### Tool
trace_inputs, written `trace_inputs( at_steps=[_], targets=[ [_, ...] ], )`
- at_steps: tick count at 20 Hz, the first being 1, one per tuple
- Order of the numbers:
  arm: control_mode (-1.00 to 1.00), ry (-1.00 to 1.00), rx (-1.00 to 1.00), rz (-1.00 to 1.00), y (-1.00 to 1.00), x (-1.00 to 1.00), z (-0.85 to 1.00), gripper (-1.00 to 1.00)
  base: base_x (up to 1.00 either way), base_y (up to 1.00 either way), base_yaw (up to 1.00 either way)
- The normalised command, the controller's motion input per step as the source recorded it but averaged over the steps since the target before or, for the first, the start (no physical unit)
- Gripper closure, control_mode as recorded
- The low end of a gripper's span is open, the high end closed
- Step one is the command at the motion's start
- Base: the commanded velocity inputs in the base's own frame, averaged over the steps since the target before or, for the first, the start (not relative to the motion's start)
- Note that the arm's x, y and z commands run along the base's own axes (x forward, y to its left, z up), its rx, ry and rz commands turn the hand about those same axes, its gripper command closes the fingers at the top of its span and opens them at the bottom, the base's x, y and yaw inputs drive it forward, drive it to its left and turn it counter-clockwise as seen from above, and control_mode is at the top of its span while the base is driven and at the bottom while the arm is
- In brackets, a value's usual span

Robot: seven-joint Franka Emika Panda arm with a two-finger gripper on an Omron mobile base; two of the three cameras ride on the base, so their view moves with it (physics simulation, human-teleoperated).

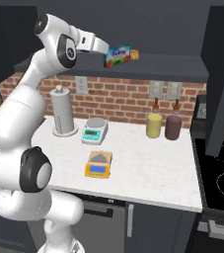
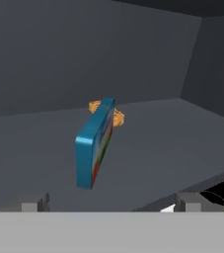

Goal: Pick the boxed food and place it on the digital scale for weighing, and close the cabinet.

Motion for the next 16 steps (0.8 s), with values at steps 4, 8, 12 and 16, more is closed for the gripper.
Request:
trace_inputs(
  at_steps=[4, 8, 12, 16],
  targets=[
    [-1.0, 0.0, 0.0, 0.0, 0.0, 0.26, 0.0, -1.0, 0.0, 0.0, 0.0],
    [-1.0, 0.0, 0.0, 0.0, 0.0, 0.25, 0.0, -1.0, 0.0, 0.0, 0.0],
    [-1.0, 0.0, 0.0, 0.0, 0.0, 0.23, -0.02, -1.0, 0.0, 0.0, 0.0],
    [-1.0, 0.0, 0.0, 0.0, 0.0, 0.21, -0.06, -1.0, 0.0, 0.0, 0.0]
  ],
)
